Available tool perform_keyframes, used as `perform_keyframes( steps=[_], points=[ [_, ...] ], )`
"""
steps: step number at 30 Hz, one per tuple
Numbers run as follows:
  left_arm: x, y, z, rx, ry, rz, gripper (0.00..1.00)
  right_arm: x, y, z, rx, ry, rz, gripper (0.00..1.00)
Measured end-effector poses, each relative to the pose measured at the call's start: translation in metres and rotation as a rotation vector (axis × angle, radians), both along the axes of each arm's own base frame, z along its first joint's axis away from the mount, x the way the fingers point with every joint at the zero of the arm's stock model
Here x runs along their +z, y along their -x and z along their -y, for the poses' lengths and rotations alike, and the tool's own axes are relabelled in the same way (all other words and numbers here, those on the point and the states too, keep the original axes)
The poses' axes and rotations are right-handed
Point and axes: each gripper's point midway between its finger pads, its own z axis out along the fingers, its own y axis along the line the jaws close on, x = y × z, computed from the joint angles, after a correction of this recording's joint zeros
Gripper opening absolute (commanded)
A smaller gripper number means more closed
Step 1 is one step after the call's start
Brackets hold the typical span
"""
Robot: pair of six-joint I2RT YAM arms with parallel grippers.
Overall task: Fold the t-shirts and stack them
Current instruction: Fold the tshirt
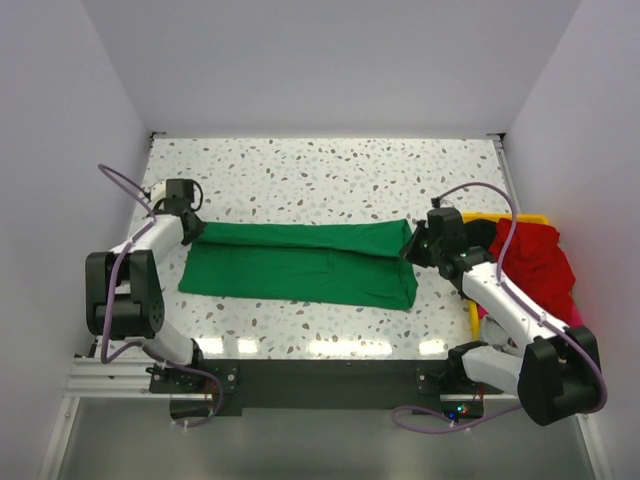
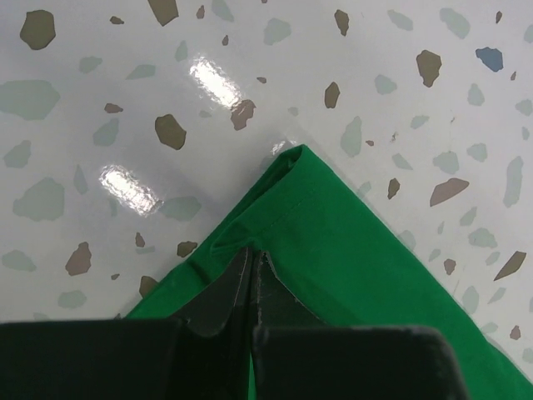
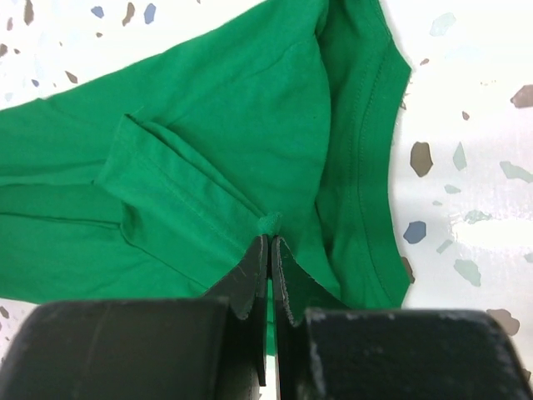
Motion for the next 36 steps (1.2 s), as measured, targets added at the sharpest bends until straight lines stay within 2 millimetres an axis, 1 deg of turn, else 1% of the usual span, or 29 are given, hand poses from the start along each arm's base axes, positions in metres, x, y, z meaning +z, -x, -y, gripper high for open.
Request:
perform_keyframes(
  steps=[6, 13, 17, 19, 20, 21, 22, 23, 24, 26, 28, 31, 33, 36],
  points=[
    [0.0, 0.007, -0.003, 0.015, 0.002, 0.002, 0.0, -0.012, 0.009, 0.002, 0.005, 0.005, -0.031, 0.0],
    [0.001, 0.01, -0.008, 0.028, 0.002, 0.01, 0.0, -0.016, 0.016, -0.002, 0.023, -0.007, -0.046, 0.0],
    [-0.001, 0.014, -0.009, 0.033, 0.004, 0.007, 0.0, -0.026, 0.024, -0.003, 0.033, -0.006, -0.072, 0.0],
    [-0.003, 0.016, -0.009, 0.034, 0.009, 0.003, 0.02, -0.032, 0.028, -0.004, 0.041, -0.01, -0.087, 0.0],
    [-0.003, 0.016, -0.008, 0.036, 0.014, 0.007, 0.08, -0.035, 0.031, -0.004, 0.044, -0.011, -0.095, 0.02],
    [-0.003, 0.018, -0.007, 0.037, 0.019, 0.008, 0.12, -0.037, 0.032, -0.004, 0.045, -0.012, -0.1, 0.11],
    [-0.003, 0.02, -0.006, 0.038, 0.026, 0.01, 0.17, -0.039, 0.034, -0.004, 0.043, -0.013, -0.107, 0.16],
    [-0.003, 0.021, -0.005, 0.039, 0.03, 0.015, 0.28, -0.04, 0.035, -0.003, 0.041, -0.014, -0.112, 0.23],
    [-0.003, 0.024, -0.005, 0.039, 0.035, 0.019, 0.3, -0.041, 0.035, -0.003, 0.04, -0.014, -0.114, 0.31],
    [0.001, 0.027, -0.004, 0.041, 0.042, 0.033, 0.36, -0.041, 0.035, -0.003, 0.042, -0.013, -0.113, 0.37],
    [0.007, 0.027, -0.003, 0.038, 0.049, 0.052, 0.38, -0.04, 0.036, -0.003, 0.044, -0.011, -0.113, 0.44],
    [0.018, 0.024, -0.001, 0.029, 0.057, 0.091, 0.38, -0.037, 0.034, -0.005, 0.056, -0.008, -0.108, 0.5],
    [0.026, 0.022, 0.002, 0.018, 0.068, 0.118, 0.38, -0.031, 0.031, -0.009, 0.072, -0.003, -0.093, 0.5],
    [0.032, 0.017, 0.007, -0.001, 0.086, 0.15, 0.36, -0.023, 0.022, -0.024, 0.118, 0.006, -0.082, 0.5]
  ],
)
